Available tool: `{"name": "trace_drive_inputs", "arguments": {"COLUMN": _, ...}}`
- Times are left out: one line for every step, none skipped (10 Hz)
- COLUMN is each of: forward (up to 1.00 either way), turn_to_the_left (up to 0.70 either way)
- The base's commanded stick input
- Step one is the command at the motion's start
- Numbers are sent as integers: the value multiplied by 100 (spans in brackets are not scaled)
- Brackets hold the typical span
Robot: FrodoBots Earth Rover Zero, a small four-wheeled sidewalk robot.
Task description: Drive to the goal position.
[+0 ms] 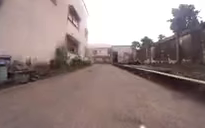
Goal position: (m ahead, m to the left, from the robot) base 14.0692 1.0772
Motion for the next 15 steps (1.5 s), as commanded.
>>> {"name": "trace_drive_inputs", "arguments": {"forward": 30, "turn_to_the_left": 0}}
{"name": "trace_drive_inputs", "arguments": {"forward": 30, "turn_to_the_left": 0}}
{"name": "trace_drive_inputs", "arguments": {"forward": 30, "turn_to_the_left": 0}}
{"name": "trace_drive_inputs", "arguments": {"forward": 30, "turn_to_the_left": 0}}
{"name": "trace_drive_inputs", "arguments": {"forward": 30, "turn_to_the_left": 0}}
{"name": "trace_drive_inputs", "arguments": {"forward": 30, "turn_to_the_left": 0}}
{"name": "trace_drive_inputs", "arguments": {"forward": 30, "turn_to_the_left": 0}}
{"name": "trace_drive_inputs", "arguments": {"forward": 30, "turn_to_the_left": 0}}
{"name": "trace_drive_inputs", "arguments": {"forward": 30, "turn_to_the_left": 0}}
{"name": "trace_drive_inputs", "arguments": {"forward": 30, "turn_to_the_left": 0}}
{"name": "trace_drive_inputs", "arguments": {"forward": 30, "turn_to_the_left": 0}}
{"name": "trace_drive_inputs", "arguments": {"forward": 30, "turn_to_the_left": 0}}
{"name": "trace_drive_inputs", "arguments": {"forward": 30, "turn_to_the_left": 0}}
{"name": "trace_drive_inputs", "arguments": {"forward": 30, "turn_to_the_left": 0}}
{"name": "trace_drive_inputs", "arguments": {"forward": 30, "turn_to_the_left": 0}}
